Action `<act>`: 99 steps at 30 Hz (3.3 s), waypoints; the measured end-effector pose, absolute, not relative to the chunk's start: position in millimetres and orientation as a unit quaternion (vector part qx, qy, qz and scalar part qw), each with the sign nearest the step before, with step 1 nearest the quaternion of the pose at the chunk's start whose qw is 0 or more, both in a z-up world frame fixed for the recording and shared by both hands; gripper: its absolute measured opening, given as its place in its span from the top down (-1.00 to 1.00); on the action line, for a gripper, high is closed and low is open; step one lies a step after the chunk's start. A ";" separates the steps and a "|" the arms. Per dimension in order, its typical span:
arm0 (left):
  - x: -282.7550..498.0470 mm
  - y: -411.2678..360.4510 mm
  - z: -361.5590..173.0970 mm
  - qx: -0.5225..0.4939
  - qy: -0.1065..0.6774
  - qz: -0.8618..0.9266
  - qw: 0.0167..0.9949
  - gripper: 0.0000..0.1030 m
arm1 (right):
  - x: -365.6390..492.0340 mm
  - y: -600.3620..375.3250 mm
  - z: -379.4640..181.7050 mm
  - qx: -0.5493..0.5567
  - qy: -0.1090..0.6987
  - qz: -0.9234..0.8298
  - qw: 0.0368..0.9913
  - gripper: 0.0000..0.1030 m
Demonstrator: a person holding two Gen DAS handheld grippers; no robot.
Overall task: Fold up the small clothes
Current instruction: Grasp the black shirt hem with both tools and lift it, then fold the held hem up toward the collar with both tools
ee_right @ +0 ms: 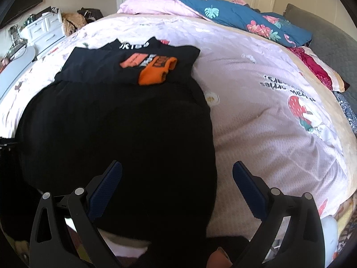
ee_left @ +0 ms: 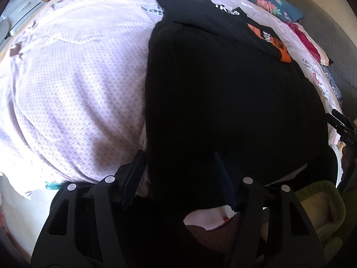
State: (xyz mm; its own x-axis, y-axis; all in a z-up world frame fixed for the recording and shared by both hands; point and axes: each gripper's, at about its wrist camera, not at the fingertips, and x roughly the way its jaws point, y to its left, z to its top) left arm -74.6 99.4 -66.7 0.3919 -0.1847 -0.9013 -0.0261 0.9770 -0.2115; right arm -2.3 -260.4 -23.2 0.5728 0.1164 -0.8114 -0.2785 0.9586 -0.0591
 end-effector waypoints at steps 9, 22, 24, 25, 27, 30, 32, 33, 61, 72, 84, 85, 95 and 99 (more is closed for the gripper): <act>-78.7 95.0 -73.8 -0.091 0.557 -0.077 0.822 -0.04 | -25.9 -283.5 -47.0 -0.077 0.502 0.124 0.853 -0.91; -75.7 89.4 -74.6 -0.062 0.551 -0.055 0.830 0.43 | -36.9 -279.0 -61.3 -0.072 0.536 0.172 0.824 0.71; -77.1 91.4 -70.4 -0.068 0.548 -0.053 0.832 0.69 | -39.4 -276.0 -53.4 -0.072 0.525 0.185 0.828 0.82; -77.9 91.4 -66.8 -0.069 0.543 -0.053 0.835 0.86 | -39.5 -275.3 -48.0 -0.066 0.519 0.193 0.830 0.83; -79.0 91.5 -54.3 -0.068 0.526 -0.061 0.846 0.93 | -40.5 -275.7 -33.7 -0.051 0.498 0.213 0.839 0.83; -78.2 93.5 -30.8 -0.076 0.500 -0.072 0.859 0.94 | -36.6 -277.1 -13.4 -0.035 0.469 0.229 0.852 0.83; -77.3 97.6 -15.6 -0.088 0.484 -0.080 0.867 0.94 | -33.4 -279.8 -2.5 -0.023 0.452 0.233 0.861 0.83; -76.4 100.0 -7.6 -0.094 0.474 -0.082 0.871 0.94 | -30.8 -282.2 4.0 -0.014 0.443 0.235 0.865 0.83; -19.2 121.5 65.5 -0.144 0.354 -0.055 0.922 0.94 | 46.1 -313.3 76.0 0.069 0.292 0.161 0.940 0.84; 9.1 119.5 81.3 -0.146 0.329 -0.042 0.932 0.94 | 73.3 -304.9 80.0 0.054 0.281 0.135 0.949 0.84; 38.1 122.5 79.2 -0.142 0.332 -0.030 0.932 0.94 | 106.3 -293.2 76.8 0.038 0.283 0.117 0.951 0.84; 40.2 123.1 78.2 -0.142 0.333 -0.029 0.932 0.94 | 108.2 -292.9 76.3 0.038 0.284 0.116 0.951 0.84; 66.4 126.3 67.1 -0.143 0.345 -0.016 0.928 0.94 | 136.2 -286.2 66.1 0.028 0.292 0.108 0.950 0.84; 77.9 127.4 60.4 -0.140 0.353 -0.009 0.925 0.94 | 149.7 -282.1 61.3 0.023 0.300 0.106 0.948 0.83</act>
